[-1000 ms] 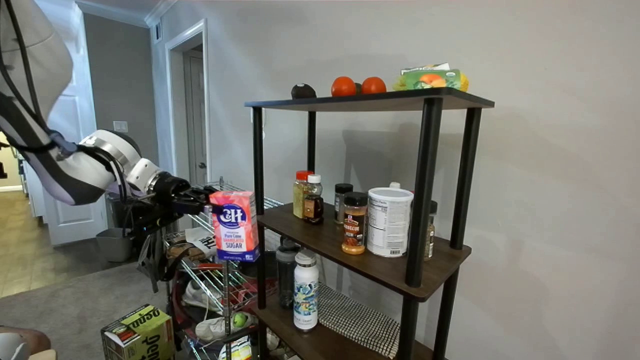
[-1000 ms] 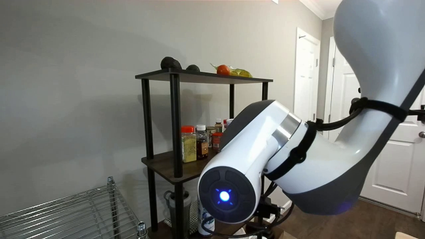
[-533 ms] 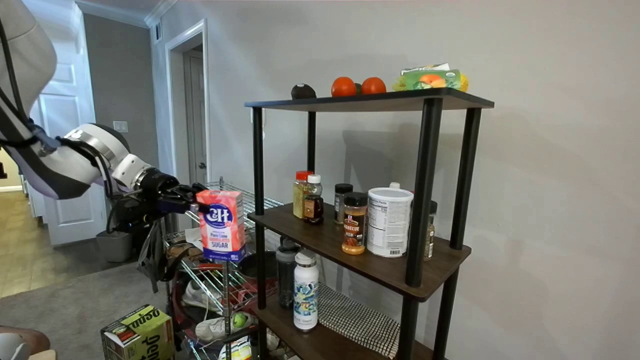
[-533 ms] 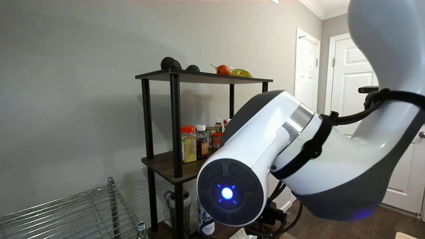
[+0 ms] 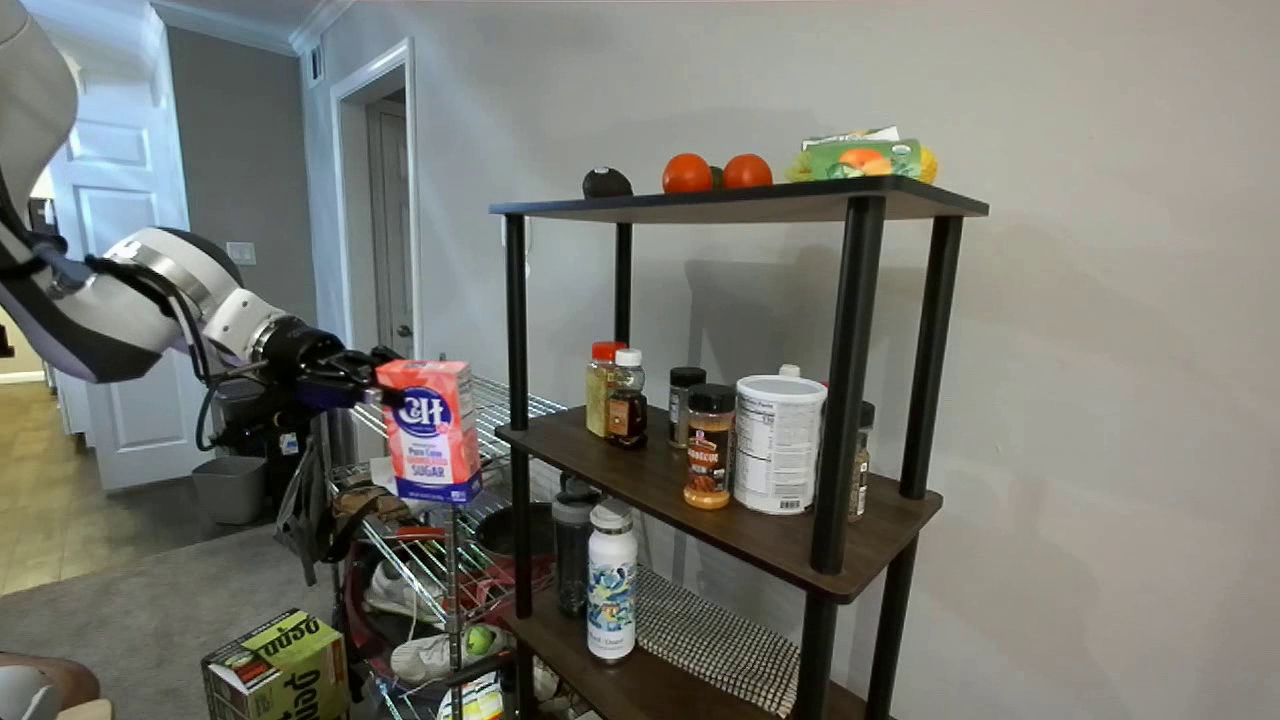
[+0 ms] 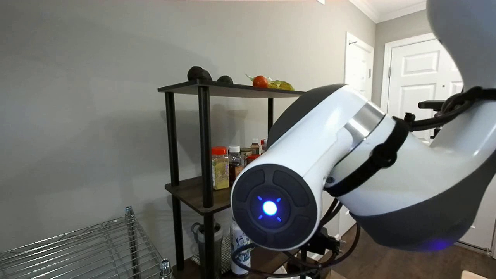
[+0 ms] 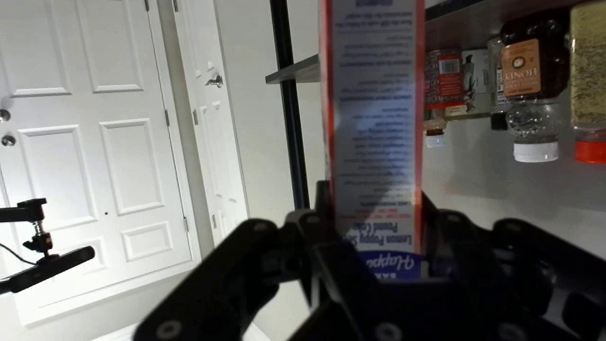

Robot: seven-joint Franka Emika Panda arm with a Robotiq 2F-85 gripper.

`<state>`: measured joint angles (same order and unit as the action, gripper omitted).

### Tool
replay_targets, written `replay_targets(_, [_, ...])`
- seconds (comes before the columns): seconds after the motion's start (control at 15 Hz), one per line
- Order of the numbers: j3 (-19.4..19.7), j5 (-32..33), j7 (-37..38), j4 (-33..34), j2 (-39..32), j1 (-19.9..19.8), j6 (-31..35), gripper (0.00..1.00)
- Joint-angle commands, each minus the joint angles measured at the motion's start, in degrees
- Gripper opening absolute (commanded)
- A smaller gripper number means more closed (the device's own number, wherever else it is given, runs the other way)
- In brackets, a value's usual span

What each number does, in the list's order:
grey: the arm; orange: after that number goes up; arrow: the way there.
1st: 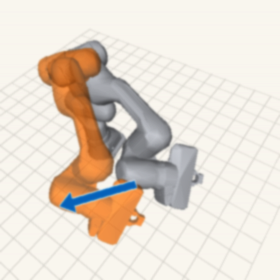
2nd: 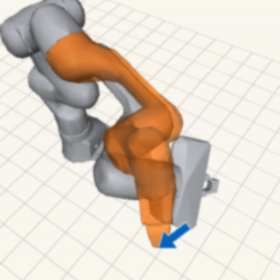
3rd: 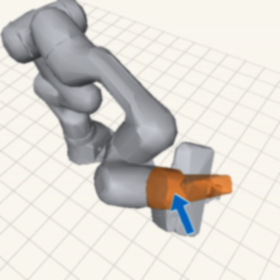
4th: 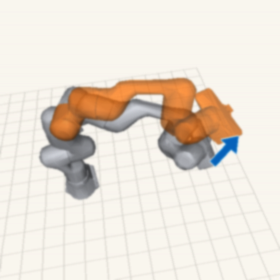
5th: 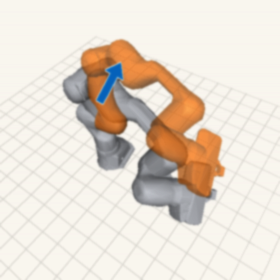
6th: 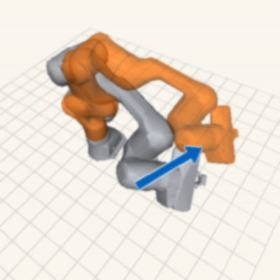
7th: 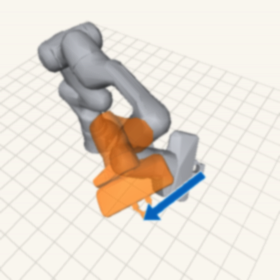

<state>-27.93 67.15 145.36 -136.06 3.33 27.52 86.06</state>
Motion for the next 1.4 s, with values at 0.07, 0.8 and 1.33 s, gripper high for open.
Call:
replay_targets(0.07, [0.12,-0.59,-3.28,-0.46,4.36,0.13,-1.89,0.13])
replay_targets(0.8, [6.59,3.0,-4.69,1.08,4.78,-4.67,3.1,0.13])
replay_targets(1.33, [13.59,10.29,-10.86,3.92,2.93,-11.28,15.0,0.13])
